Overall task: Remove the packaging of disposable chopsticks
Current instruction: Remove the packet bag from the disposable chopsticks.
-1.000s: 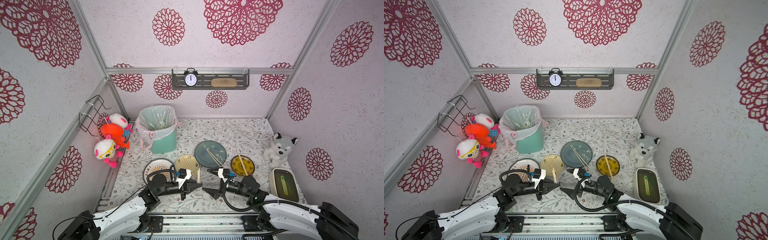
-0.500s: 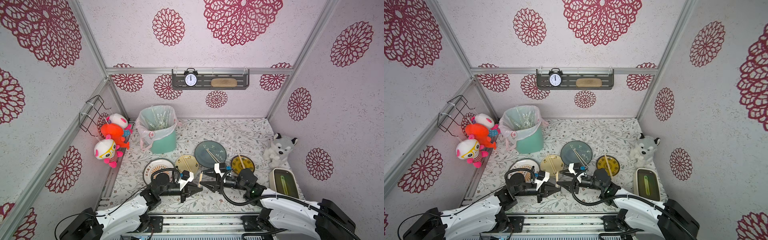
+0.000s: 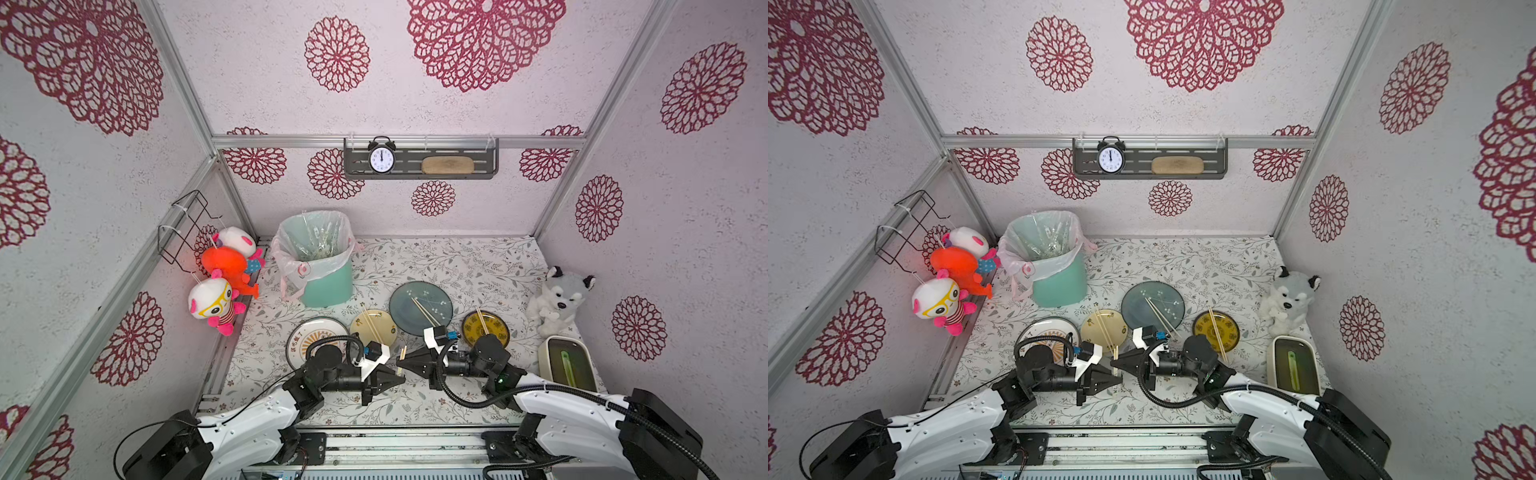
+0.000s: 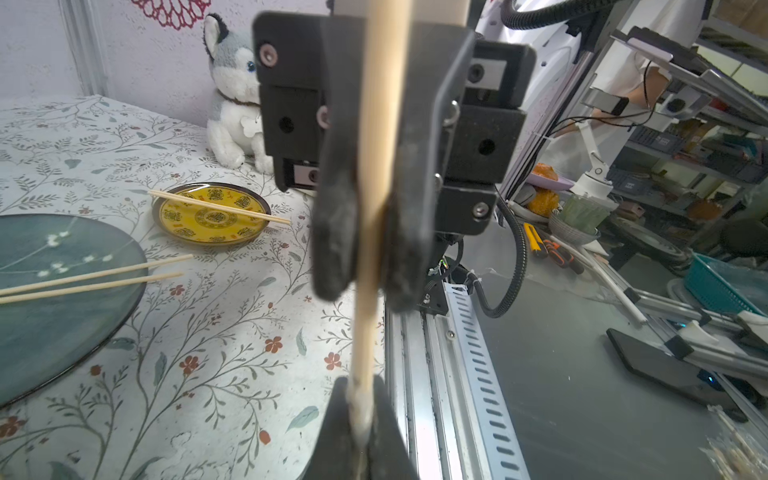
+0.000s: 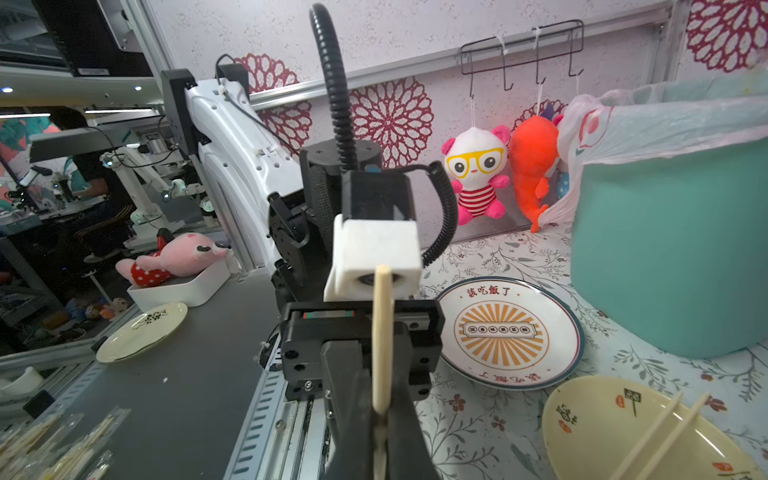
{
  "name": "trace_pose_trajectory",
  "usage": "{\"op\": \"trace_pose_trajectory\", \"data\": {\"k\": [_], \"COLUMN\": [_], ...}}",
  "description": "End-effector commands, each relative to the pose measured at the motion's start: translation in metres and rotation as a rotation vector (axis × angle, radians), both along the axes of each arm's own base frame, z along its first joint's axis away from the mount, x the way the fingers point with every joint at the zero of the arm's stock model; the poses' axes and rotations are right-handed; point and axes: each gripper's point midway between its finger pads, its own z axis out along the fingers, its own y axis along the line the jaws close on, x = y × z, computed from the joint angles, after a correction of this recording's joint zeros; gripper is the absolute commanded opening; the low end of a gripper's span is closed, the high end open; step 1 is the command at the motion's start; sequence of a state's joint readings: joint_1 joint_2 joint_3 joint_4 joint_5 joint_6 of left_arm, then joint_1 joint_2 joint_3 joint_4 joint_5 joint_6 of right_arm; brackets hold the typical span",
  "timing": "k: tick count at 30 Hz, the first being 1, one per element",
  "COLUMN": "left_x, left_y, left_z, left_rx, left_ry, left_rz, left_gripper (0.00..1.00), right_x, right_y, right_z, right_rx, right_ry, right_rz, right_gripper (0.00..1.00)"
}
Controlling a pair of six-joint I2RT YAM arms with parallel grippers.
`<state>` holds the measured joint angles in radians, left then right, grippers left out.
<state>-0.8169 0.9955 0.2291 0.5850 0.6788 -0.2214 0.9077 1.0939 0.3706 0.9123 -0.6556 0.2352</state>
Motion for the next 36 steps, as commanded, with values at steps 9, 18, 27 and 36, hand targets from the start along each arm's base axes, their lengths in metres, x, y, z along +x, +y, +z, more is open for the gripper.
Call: {"op": "trace_pose_trajectory", "data": {"k": [9,18,27,36], "left_x": [0.005,0.006,0.005,0.005], "left_y": [0.002,-0.006,-0.003,-0.005], "left_z": [-0.008,-0.043,-0.057,-0.055], "left_rx": [-0.002,0.080,0.092,0.089], "left_ry": [0.004,0.068,0.081,0.071], "left_rz": [0.034,0.044,0.066,0.066], "left_gripper": [0.23,0.07,0.09,0.08], "right_x": [0.002,0.008,0.014,0.013], "right_y": [-0.015,-0.027,-0.049,-0.049], "right_z": [0.052,0.080,0.130,0.126], "right_rx": [0.129,0.158,0.210,0.189], "right_ry": [-0.126,-0.157,-0.206,-0.195], "right_rz": [-0.057,-0.099,-0.135,-0.132], "right_gripper": [0.00,0.00,0.00,0.00]}}
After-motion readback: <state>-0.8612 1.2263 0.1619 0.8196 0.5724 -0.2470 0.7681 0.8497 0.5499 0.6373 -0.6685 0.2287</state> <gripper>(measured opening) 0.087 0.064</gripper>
